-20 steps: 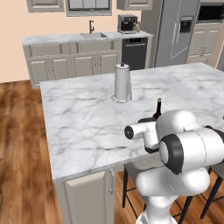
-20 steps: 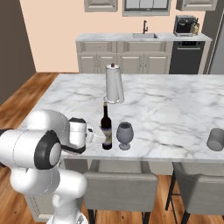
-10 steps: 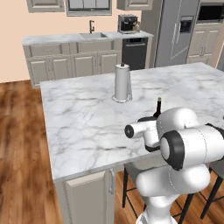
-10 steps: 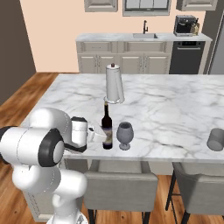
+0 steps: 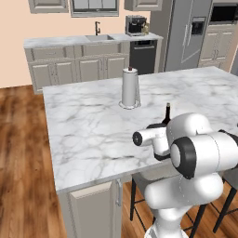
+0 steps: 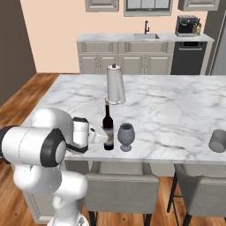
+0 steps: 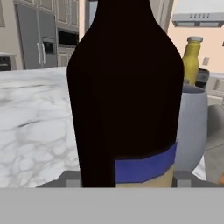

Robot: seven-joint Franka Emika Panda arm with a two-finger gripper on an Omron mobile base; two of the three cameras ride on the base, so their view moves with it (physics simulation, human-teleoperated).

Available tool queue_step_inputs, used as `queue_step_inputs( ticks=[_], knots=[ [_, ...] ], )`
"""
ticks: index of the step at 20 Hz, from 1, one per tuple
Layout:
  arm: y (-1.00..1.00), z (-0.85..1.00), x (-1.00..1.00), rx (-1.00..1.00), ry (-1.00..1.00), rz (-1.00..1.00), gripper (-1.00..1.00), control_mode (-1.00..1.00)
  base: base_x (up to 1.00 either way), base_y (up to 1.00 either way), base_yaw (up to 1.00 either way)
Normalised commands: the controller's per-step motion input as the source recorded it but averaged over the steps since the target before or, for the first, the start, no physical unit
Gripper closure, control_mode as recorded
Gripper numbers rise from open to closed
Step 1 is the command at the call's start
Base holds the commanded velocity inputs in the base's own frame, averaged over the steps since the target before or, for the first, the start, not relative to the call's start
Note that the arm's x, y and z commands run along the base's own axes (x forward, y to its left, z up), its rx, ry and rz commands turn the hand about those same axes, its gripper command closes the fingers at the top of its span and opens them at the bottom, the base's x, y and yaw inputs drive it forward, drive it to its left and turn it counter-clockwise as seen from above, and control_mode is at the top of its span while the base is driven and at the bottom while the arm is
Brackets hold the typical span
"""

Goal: There is a wine glass and glass cup on the dining counter. Place the wine bottle next to the wine glass and the juice bottle next to the glass cup.

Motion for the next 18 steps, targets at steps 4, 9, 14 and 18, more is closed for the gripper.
queue_step_inputs(
  ticks=[4,9,14,18],
  knots=[
    [0.00,-0.21,-0.13,0.00,0.00,0.00,-1.00,-1.00,0.00,0.00,0.00],
    [0.00,-0.21,-0.14,0.00,-0.01,0.00,-1.00,-1.00,0.00,0.00,0.00],
    [0.00,-0.17,-0.07,0.00,-0.03,0.00,-1.00,-1.00,0.00,0.00,0.00],
    [0.01,-0.11,0.00,0.00,-0.04,0.00,-1.00,-1.00,0.00,0.00,0.00]
  ],
)
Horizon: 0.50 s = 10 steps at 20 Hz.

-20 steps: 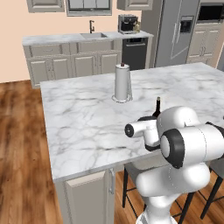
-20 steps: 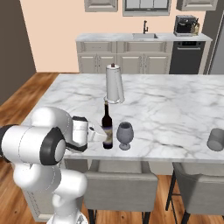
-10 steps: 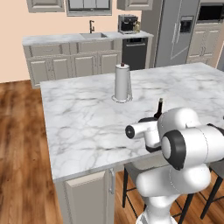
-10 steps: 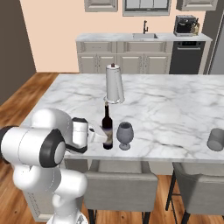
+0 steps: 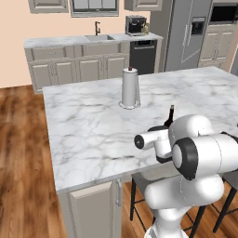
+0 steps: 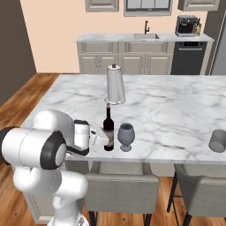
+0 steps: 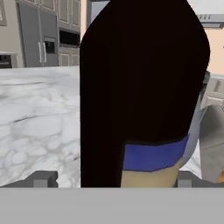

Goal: There is a wine glass and glass cup on the dining counter. Place the wine bottle next to the wine glass and the juice bottle next to the glass cup.

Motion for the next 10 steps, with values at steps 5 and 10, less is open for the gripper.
queue_step_inputs(
  ticks=[5,10],
  knots=[
    [0.03,-0.07,0.02,0.00,-0.07,0.00,-1.00,-1.00,0.00,0.00,0.00],
    [0.11,-0.07,-0.02,0.00,-0.06,0.00,-1.00,-1.00,0.00,0.00,0.00]
  ],
)
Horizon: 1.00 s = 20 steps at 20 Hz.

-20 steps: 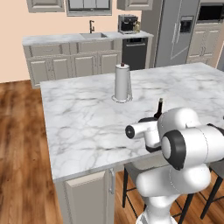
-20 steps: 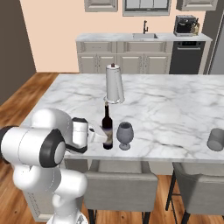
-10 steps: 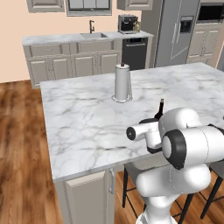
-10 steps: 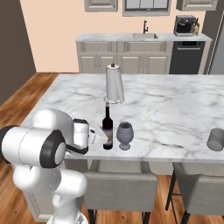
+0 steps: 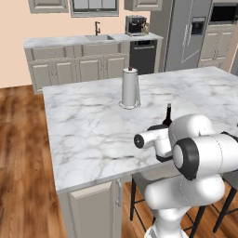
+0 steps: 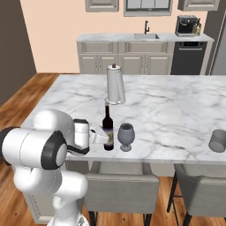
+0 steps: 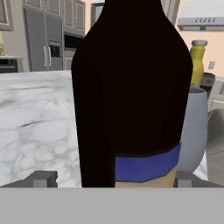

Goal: There is a wine glass and glass cup on the dining counter. Place the wine bottle next to the wine glass and the juice bottle next to the glass cup.

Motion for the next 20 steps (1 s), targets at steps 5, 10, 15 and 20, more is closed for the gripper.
queue_step_inputs(
  ticks=[5,10,15,20],
  knots=[
    [0.11,-0.10,-0.03,0.00,-0.02,0.00,-1.00,-1.00,0.00,0.00,0.00],
    [0.01,-0.09,0.00,0.00,0.00,0.00,-1.00,-1.00,0.00,0.00,0.00],
    [0.00,-0.07,0.00,0.00,0.00,0.00,-1.00,-1.00,0.00,0.00,0.00],
    [0.00,-0.09,-0.09,0.00,0.00,0.00,-1.00,-1.00,0.00,0.00,0.00]
  ],
)
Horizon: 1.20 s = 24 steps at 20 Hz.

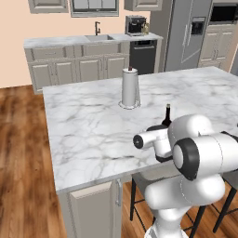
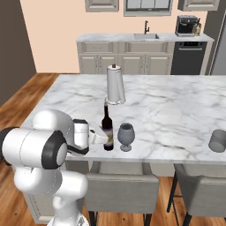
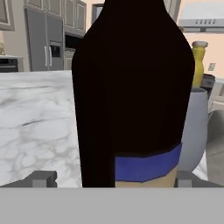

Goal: There is a wine glass and glass cup on the dining counter. Place the wine bottle next to the wine glass and the juice bottle next to the glass cup.

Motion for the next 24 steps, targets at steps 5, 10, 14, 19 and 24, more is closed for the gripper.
queue_step_inputs(
  ticks=[5,10,14,19,24],
  knots=[
    [0.02,-0.08,-0.11,0.00,-0.01,0.00,-1.00,-1.00,0.00,0.00,0.00],
    [0.00,-0.03,-0.04,0.00,-0.04,-0.01,-1.00,-1.00,0.00,0.00,0.00],
    [0.03,-0.03,-0.04,0.03,-0.01,-0.03,-1.00,-1.00,0.00,0.00,0.00],
    [0.10,-0.03,-0.03,0.09,0.00,-0.04,-1.00,-1.00,0.00,0.00,0.00],
    [0.14,-0.03,-0.08,0.05,-0.03,-0.04,-1.00,-1.00,0.00,0.00,0.00]
  ],
)
